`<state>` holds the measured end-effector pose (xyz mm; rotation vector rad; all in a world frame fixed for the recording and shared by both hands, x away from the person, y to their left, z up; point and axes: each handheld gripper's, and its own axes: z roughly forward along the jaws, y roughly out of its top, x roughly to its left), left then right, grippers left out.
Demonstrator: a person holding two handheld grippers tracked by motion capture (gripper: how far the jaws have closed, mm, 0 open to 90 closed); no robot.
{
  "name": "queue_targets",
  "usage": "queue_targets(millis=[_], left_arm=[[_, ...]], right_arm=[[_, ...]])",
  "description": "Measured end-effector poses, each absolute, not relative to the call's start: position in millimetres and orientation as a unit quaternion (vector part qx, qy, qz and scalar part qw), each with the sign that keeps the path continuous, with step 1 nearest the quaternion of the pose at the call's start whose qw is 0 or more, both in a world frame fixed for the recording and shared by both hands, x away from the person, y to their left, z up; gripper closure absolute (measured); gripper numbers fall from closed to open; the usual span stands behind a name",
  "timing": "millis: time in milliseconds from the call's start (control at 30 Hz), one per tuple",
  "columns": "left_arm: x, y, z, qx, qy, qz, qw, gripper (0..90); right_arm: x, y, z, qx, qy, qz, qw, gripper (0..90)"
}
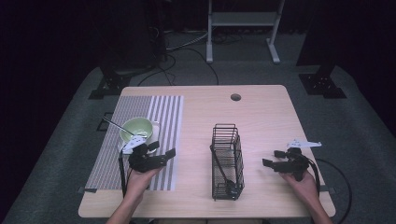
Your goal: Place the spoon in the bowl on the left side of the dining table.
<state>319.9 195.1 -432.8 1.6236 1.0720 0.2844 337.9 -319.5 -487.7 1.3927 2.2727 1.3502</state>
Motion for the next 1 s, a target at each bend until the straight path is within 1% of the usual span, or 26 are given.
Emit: queue_targets(millis=[500,767,1000], left_arm=[[314.8,191.2,-438.9,0.692,0.451,0.119,0.550,10.4],[310.5,187.4,-443.0,0.707,0.440,0.121,0.541,10.4],[306.1,184.4,-445.1,0.710,0.438,0.121,0.539,10.4]], right_arm=[[337.8,-319.2,-487.7,0.464,0.759,0.450,0.077,17.6],[337.5,-319.5,-487.8,0.464,0.758,0.451,0.076,17.7],[337.4,-319.4,-487.7,0.462,0.760,0.451,0.076,17.7]])
